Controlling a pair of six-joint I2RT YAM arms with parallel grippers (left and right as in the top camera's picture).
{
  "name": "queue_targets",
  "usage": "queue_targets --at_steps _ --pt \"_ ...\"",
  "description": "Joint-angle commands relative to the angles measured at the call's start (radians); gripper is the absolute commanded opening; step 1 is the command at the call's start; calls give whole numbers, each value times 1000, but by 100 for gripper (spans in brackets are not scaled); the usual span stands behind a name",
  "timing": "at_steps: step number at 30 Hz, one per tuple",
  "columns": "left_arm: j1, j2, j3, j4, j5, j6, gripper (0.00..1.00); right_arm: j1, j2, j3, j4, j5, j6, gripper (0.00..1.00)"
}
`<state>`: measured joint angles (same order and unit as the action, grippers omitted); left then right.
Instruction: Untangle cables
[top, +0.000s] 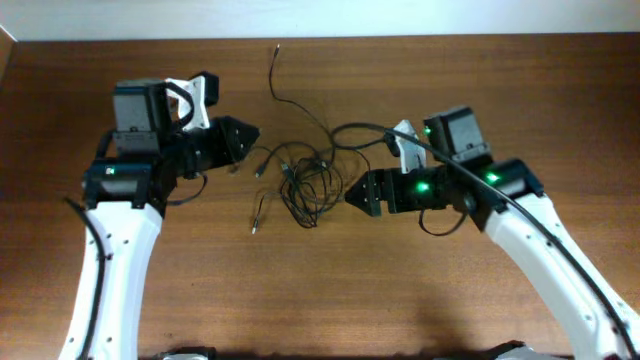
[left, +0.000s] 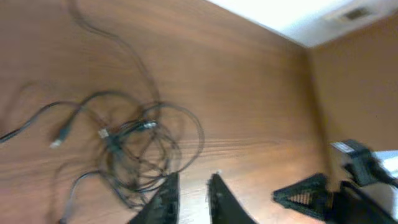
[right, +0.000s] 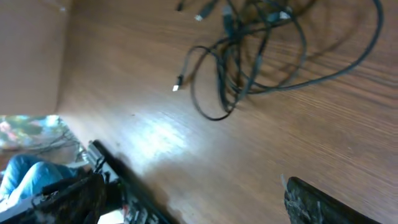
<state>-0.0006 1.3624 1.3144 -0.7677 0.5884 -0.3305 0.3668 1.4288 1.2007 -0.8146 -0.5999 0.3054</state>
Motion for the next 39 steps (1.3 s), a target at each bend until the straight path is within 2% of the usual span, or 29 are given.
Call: queue_targets --at_steps 1,2,3,5,7,11,15,17,18,21,23,25,28,31,36,39 --pt "-58 74 3 -20 -112 40 30 -28 87 6 20 63 18 92" --pt "-80 99 3 -20 -111 45 34 -48 108 6 27 63 26 92" --pt "-117 141 3 -15 -111 61 43 -80 134 6 31 63 33 92" --pt "-159 193 3 -8 -112 72 48 -130 172 6 34 62 43 92" --pt "-218 273 3 4 -117 94 59 -168 229 6 42 62 43 92" --pt "-282 398 3 61 -119 93 67 -163 352 6 122 62 40 92" --pt "-307 481 3 83 -126 93 68 -147 458 6 250 61 49 92" --pt "-312 515 3 90 -158 93 70 -143 495 6 311 62 51 86" --pt "-314 539 3 94 -167 93 68 -141 509 6 336 63 56 81" --pt "-314 580 3 106 -167 93 66 -130 541 5 402 63 87 76" --pt "-314 608 3 122 -167 93 65 -132 563 5 412 74 178 74" --pt "-314 639 3 124 -166 93 65 -132 588 4 433 65 209 71" --pt "-326 683 3 129 -163 93 62 -131 618 4 490 -34 209 67" --pt "-333 700 3 129 -163 98 54 -132 652 4 514 -98 262 44" --pt "-333 700 3 131 -158 131 54 -132 685 0 517 -149 273 43" --pt "-333 700 3 126 -145 173 46 -132 698 0 528 -176 271 37"
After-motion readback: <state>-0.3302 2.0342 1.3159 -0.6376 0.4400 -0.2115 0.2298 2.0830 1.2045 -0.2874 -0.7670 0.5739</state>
